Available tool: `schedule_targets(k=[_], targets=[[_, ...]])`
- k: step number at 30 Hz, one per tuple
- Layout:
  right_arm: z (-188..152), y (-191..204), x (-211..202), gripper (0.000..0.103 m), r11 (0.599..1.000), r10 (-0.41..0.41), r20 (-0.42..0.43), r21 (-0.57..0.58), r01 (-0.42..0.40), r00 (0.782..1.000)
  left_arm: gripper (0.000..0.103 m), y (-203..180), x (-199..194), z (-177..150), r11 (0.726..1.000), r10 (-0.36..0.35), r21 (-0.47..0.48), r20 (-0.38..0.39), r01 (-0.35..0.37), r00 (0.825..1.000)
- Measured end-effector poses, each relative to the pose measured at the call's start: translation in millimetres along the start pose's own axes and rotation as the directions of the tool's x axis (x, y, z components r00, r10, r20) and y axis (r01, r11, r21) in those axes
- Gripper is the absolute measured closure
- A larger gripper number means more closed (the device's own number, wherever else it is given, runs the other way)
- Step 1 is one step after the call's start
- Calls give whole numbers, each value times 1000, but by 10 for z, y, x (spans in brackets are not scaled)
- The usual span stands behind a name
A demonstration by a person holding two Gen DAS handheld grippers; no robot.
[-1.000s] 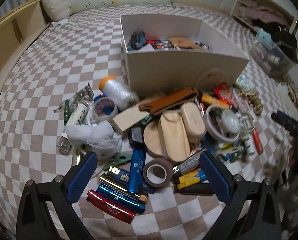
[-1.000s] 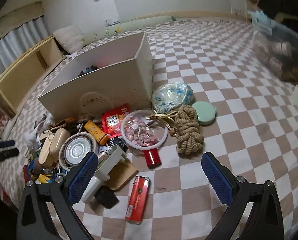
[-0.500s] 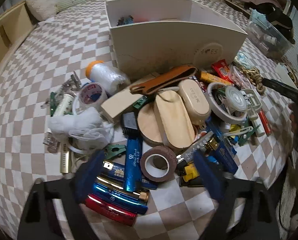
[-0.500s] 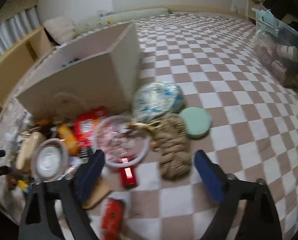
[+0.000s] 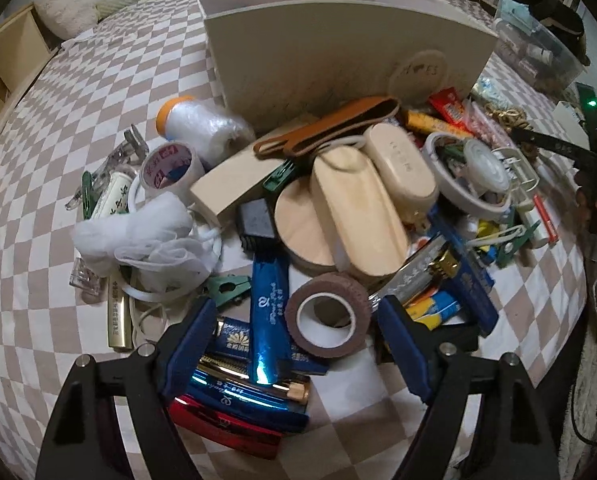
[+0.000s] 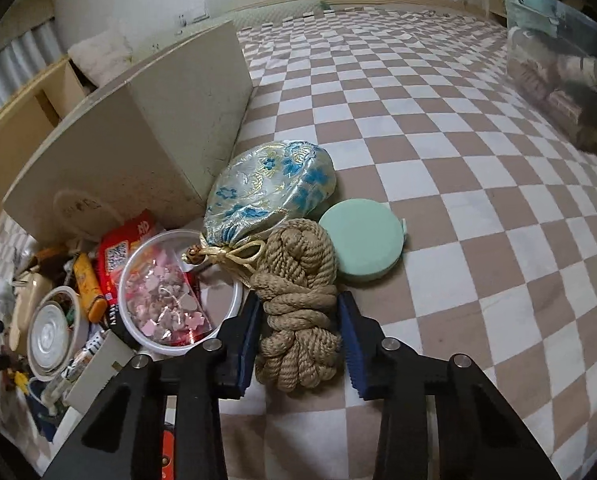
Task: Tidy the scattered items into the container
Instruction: 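Grasp the coiled jute rope with the right tool while the left tool approaches the brown tape roll, then close the left tool on the brown tape roll while the right tool holds the rope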
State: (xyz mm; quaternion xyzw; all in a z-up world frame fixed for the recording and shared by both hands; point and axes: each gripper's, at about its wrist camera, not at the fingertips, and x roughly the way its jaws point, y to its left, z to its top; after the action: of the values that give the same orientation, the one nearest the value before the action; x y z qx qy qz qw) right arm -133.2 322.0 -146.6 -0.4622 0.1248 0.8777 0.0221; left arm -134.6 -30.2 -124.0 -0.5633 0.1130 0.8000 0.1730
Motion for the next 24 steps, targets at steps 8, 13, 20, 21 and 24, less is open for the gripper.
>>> schedule_targets(k=[8, 13, 20, 21, 24], targets=[[-320, -13, -181, 68, 997, 61, -9, 38, -60, 998, 21, 14, 53, -7, 998, -64, -9, -3, 64, 998], [-479, -70, -240, 68, 992, 92, 3, 85, -92, 996, 30, 26, 85, -15, 993, -112, -30, -13, 112, 994], [-534, -115, -240, 68, 991, 92, 13, 94, -92, 996, 30, 34, -25, -25, 987, -152, -60, 7, 152, 988], [-545, -121, -247, 68, 991, 91, 13, 92, -92, 996, 30, 24, -58, -18, 988, -145, -56, 19, 146, 989], [-556, -152, -252, 67, 991, 93, 14, 92, -94, 996, 30, 14, -150, 8, 988, -144, -48, 57, 146, 988]])
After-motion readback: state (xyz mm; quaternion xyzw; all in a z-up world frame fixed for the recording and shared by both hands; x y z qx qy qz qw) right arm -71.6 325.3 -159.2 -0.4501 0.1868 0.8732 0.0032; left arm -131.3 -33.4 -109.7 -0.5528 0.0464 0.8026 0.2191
